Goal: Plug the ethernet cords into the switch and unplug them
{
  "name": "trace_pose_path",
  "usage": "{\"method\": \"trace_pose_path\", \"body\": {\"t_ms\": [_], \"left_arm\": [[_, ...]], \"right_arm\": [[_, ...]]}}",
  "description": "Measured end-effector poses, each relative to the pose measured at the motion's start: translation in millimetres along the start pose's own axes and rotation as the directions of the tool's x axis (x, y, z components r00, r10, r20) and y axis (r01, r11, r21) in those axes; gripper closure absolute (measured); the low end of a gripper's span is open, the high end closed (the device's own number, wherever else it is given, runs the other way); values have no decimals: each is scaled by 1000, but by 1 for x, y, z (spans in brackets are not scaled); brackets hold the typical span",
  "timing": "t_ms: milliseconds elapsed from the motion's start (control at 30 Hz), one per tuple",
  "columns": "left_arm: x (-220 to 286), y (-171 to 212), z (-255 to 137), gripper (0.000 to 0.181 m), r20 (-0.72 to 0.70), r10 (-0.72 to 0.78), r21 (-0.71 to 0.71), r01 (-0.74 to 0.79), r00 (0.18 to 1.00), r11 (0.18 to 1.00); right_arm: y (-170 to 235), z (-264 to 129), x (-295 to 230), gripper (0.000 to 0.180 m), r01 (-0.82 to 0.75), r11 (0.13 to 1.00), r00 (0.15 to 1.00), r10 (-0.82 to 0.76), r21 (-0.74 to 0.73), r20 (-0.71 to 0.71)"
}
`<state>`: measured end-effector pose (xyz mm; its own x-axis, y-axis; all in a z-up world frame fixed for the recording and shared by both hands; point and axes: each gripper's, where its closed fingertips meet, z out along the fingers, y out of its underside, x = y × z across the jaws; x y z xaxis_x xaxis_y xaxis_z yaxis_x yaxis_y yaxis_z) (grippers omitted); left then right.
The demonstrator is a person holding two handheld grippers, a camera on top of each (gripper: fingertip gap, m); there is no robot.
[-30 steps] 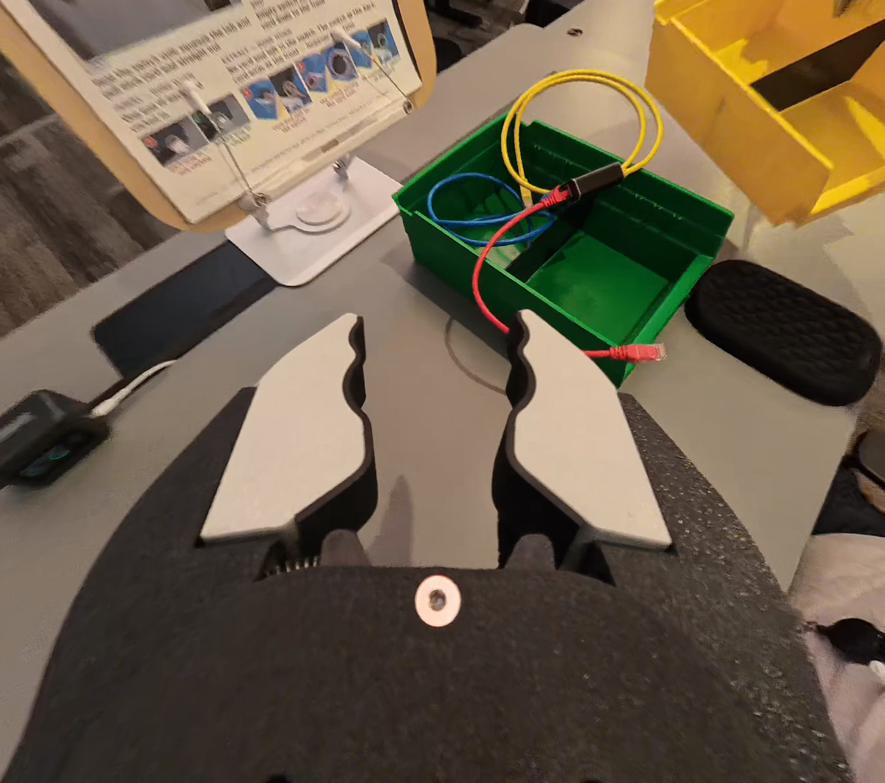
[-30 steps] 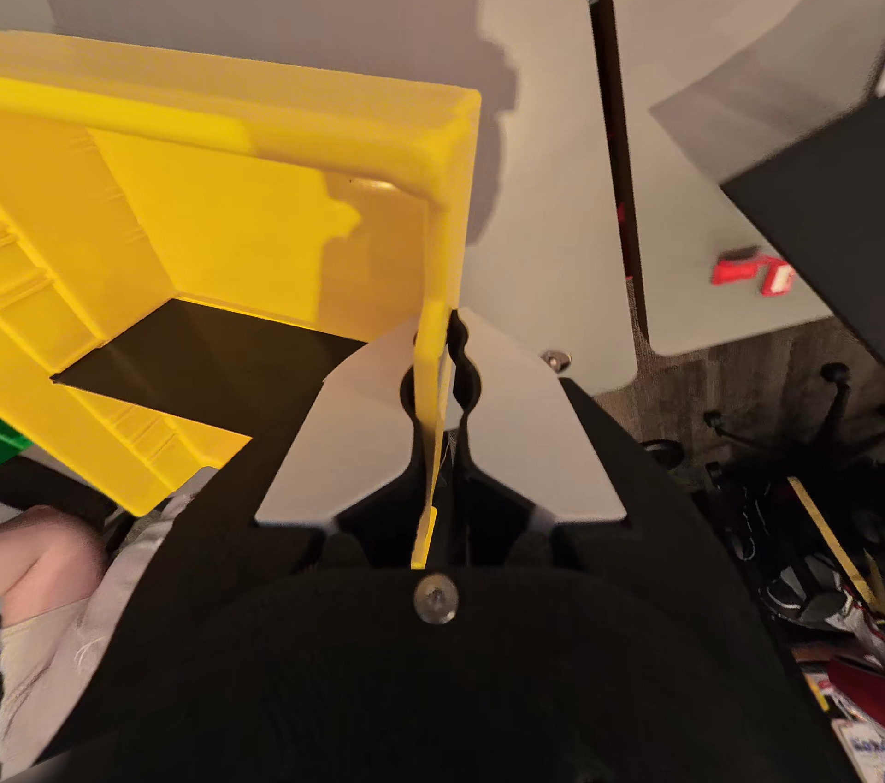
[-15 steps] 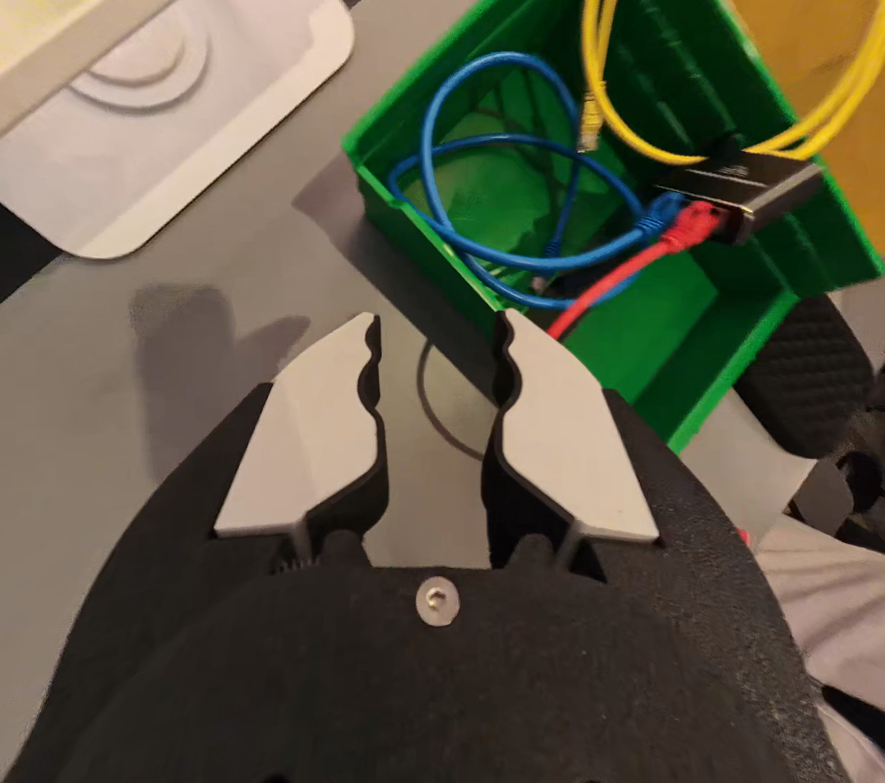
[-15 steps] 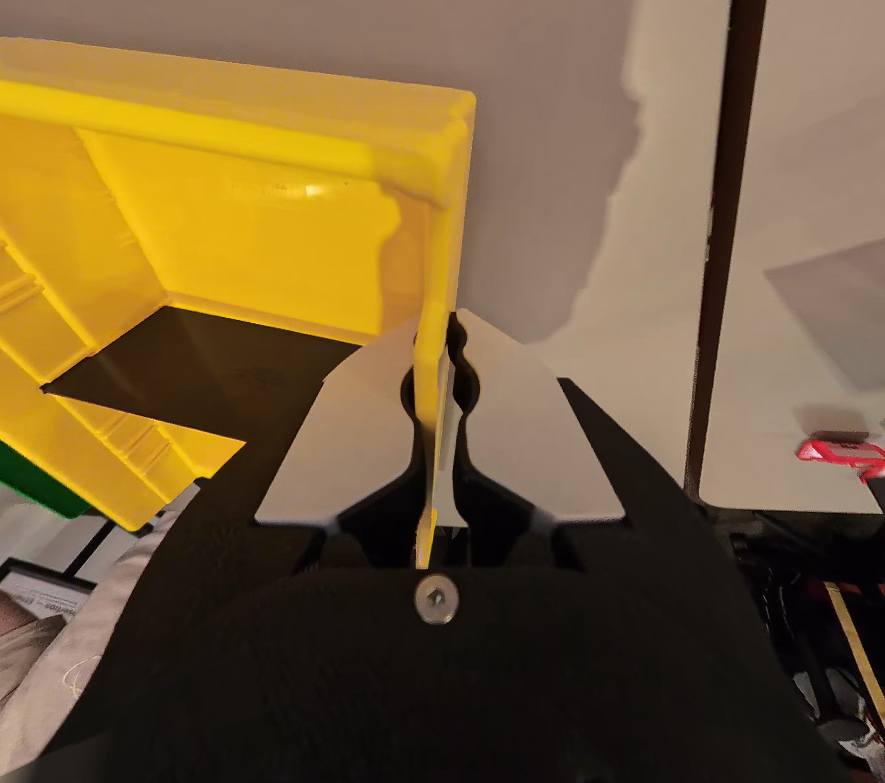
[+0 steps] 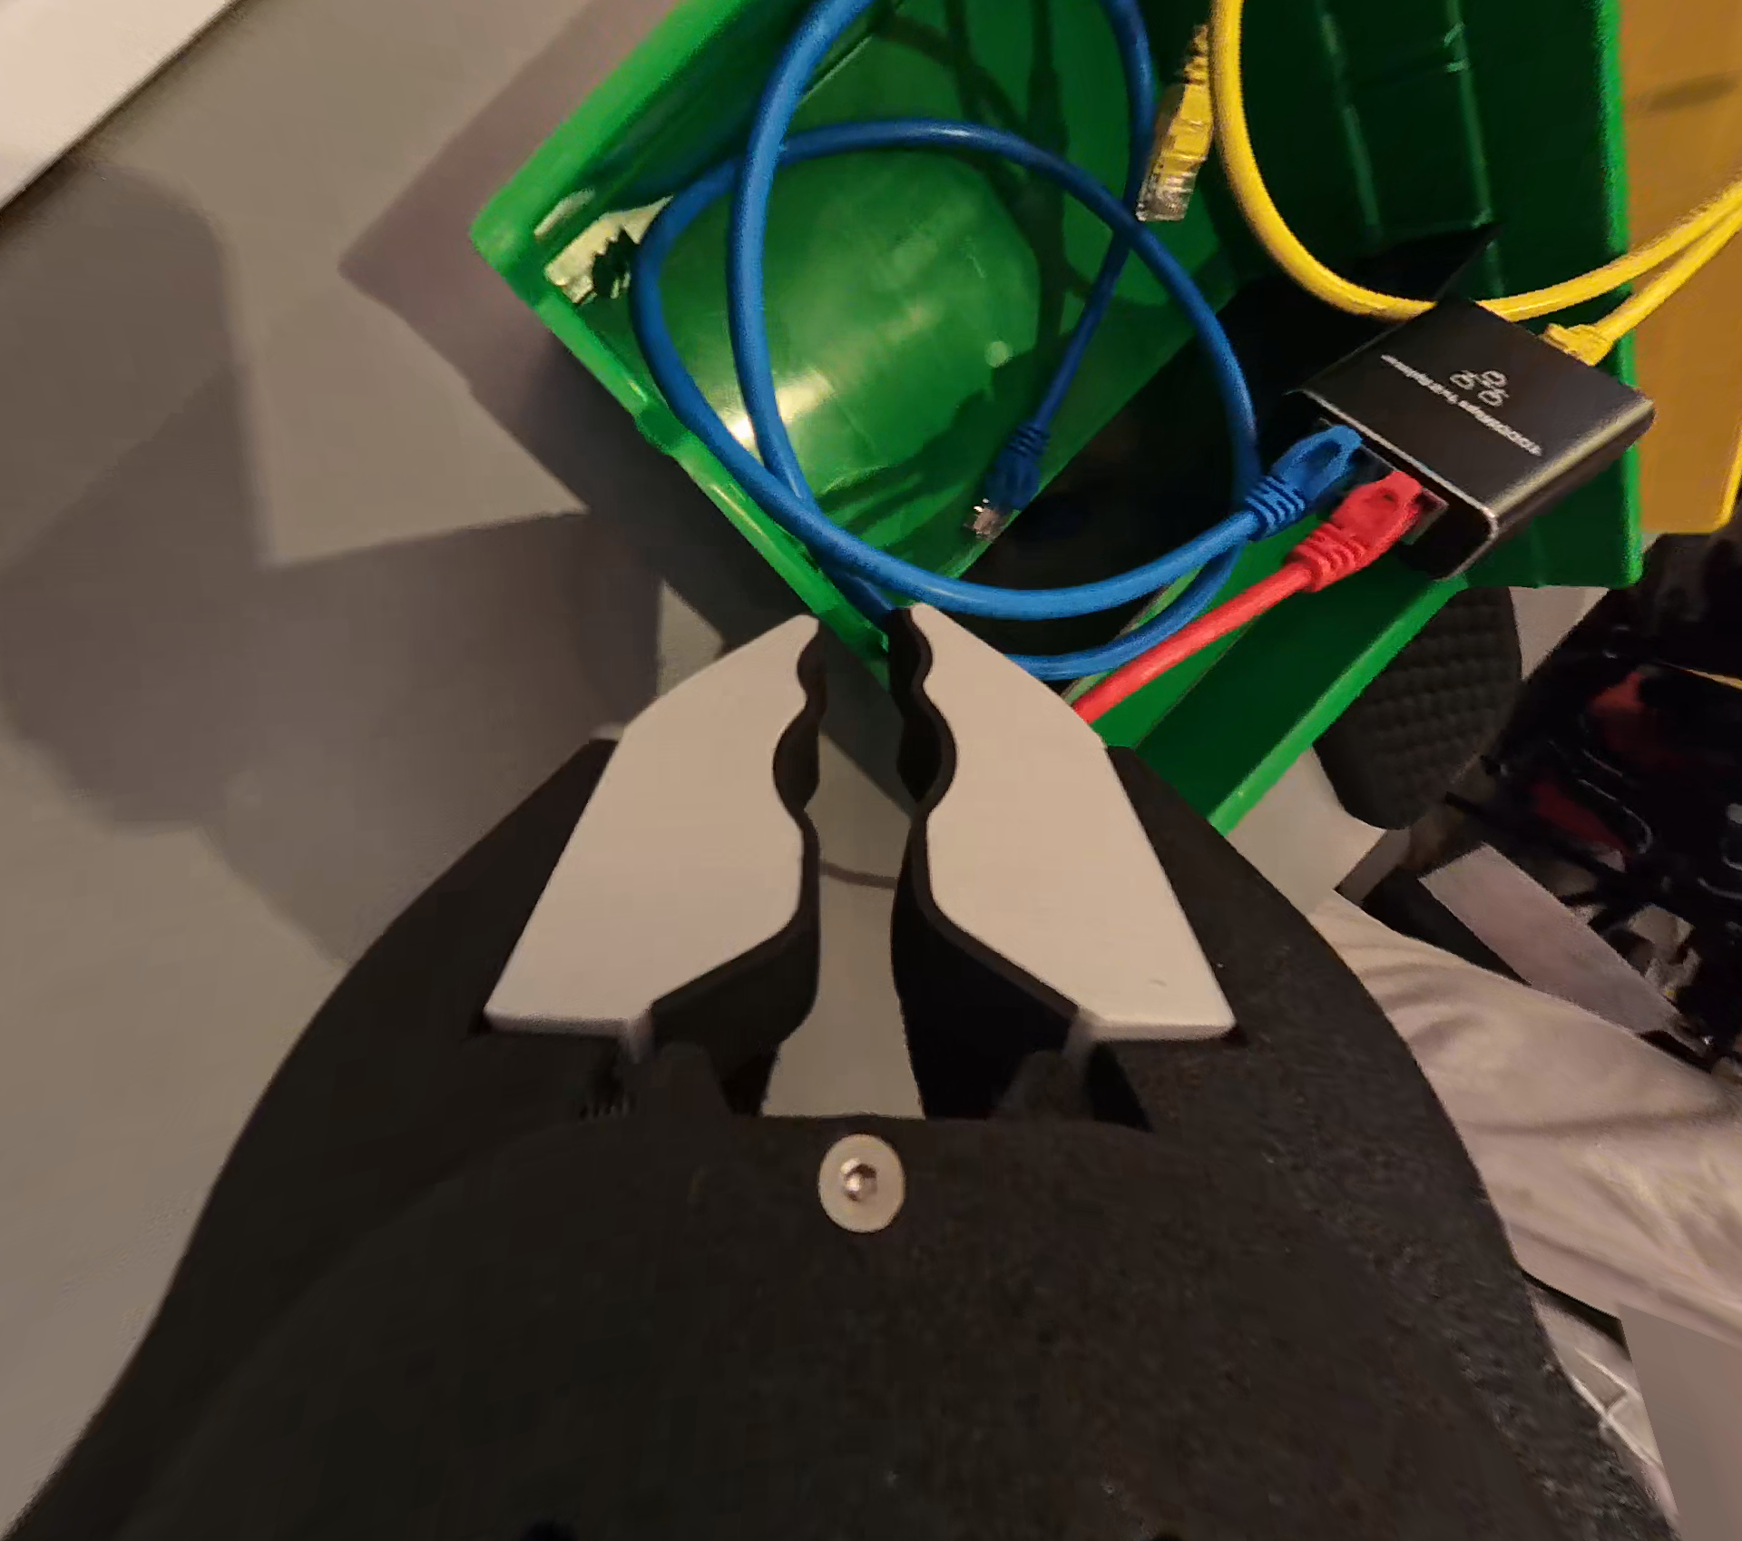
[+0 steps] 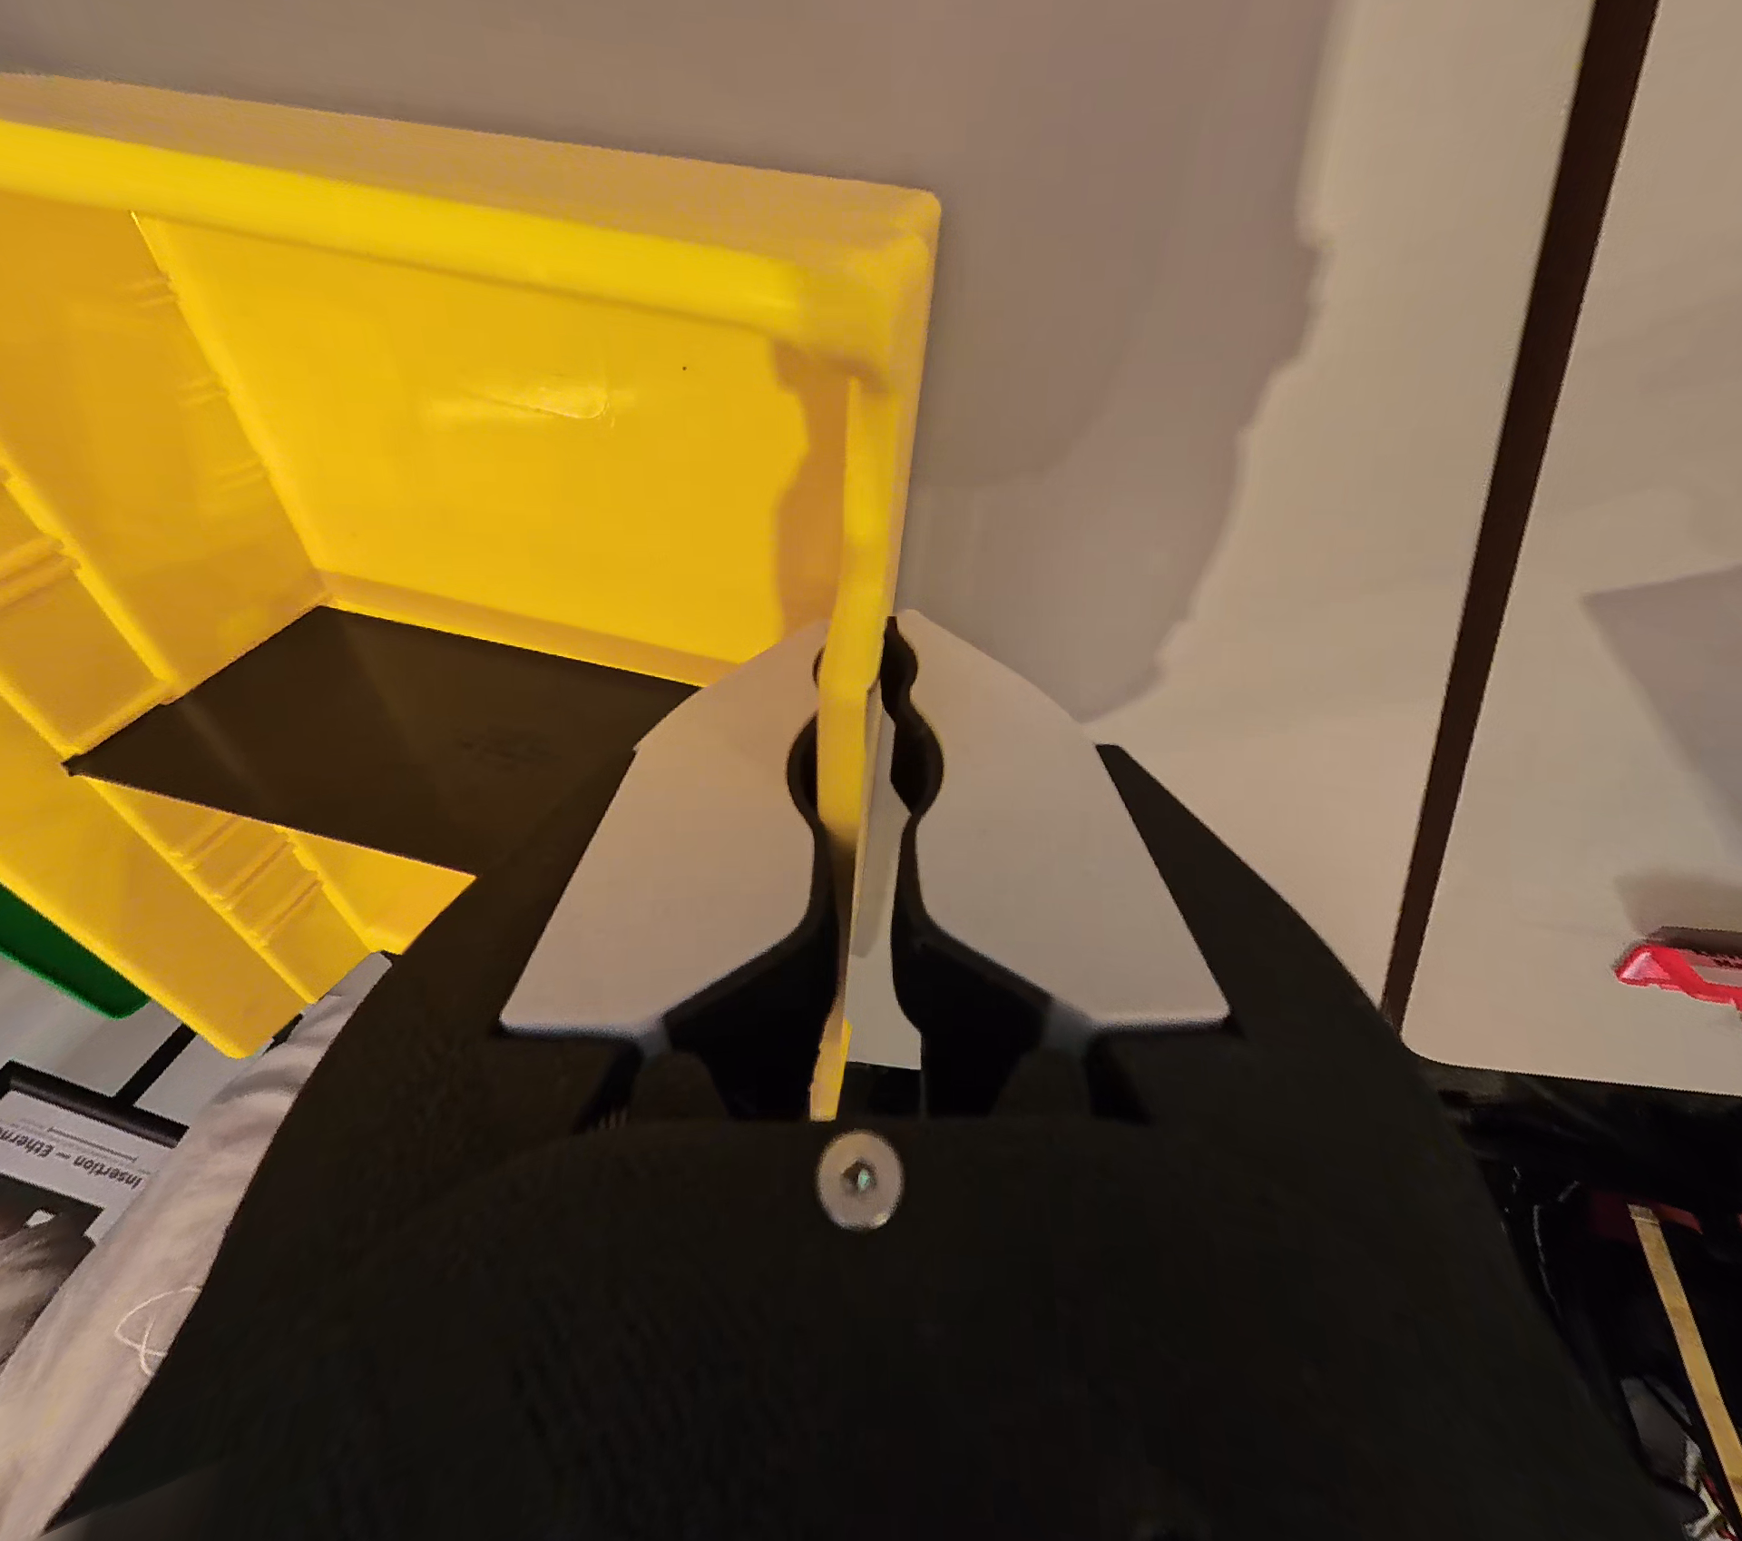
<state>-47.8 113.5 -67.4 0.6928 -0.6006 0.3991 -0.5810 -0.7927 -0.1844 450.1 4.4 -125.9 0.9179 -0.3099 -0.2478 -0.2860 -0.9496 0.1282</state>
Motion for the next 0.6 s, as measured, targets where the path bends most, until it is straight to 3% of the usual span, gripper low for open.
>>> {"method": "trace_pose_path", "body": {"t_ms": [33, 333, 433, 600], "left_arm": [[-1, 0, 0, 170, 11, 4, -6, -4, 1000, 1000], [-30, 17, -16, 169, 77, 83, -63, -79, 994, 995], [-60, 29, -33, 169, 108, 49, -64, -42, 993, 997], [-129, 72, -73, 168, 285, 41, -103, -11, 958, 995]], "right_arm": [[0, 0, -1, 172, -1, 1000, 1000, 1, 1, -2], [-6, -3, -9, 173, -7, 1000, 1000, 7, 12, -11], [-11, -2, -13, 172, -13, 1000, 1000, 13, 12, -12], [-26, 3, -27, 172, -14, 1000, 1000, 14, 23, 1]]}}
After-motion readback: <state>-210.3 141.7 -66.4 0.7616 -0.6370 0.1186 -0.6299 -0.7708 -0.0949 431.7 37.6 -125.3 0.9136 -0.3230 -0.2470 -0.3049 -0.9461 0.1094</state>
